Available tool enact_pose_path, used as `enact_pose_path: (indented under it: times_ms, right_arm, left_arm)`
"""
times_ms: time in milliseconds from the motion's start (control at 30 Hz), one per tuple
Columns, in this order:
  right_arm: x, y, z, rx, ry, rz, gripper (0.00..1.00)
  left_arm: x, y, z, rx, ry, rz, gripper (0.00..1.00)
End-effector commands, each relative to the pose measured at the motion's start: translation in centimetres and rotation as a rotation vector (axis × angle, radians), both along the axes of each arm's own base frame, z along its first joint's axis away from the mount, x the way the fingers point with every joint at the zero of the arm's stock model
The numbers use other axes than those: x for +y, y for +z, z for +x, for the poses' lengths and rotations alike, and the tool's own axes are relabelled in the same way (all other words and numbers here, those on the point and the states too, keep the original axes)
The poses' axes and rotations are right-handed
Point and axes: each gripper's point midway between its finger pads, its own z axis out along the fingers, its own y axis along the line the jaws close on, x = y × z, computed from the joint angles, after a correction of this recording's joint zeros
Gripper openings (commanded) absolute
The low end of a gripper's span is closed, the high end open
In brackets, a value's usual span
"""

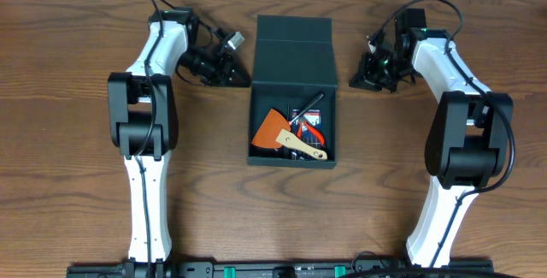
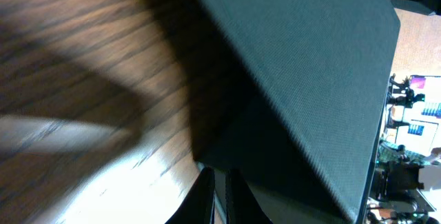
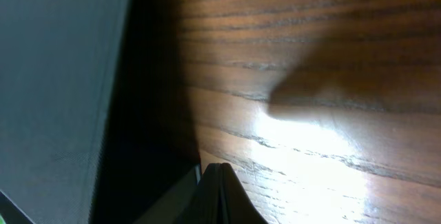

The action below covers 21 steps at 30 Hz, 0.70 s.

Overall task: Pack container
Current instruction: 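Grasp the lid edge with both grippers and raise it upright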

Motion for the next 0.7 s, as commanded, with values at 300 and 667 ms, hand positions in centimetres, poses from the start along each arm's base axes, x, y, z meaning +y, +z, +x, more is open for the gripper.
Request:
enact_pose_path:
  times_ms: [300, 667]
  right_arm:
    - [1.8, -0.5, 0.2, 0.038, -0.024, 0.133, 0.01]
    - [3.1, -2.7, 0.2, 0.075, -0.021, 0.217, 0.01]
  left_arm:
    - [-0.2, -0.2, 0.6, -0.005, 0.020, 0.004, 0.06]
    - [-0.4, -0.1, 0.9, -0.014, 0.023, -0.011, 0.06]
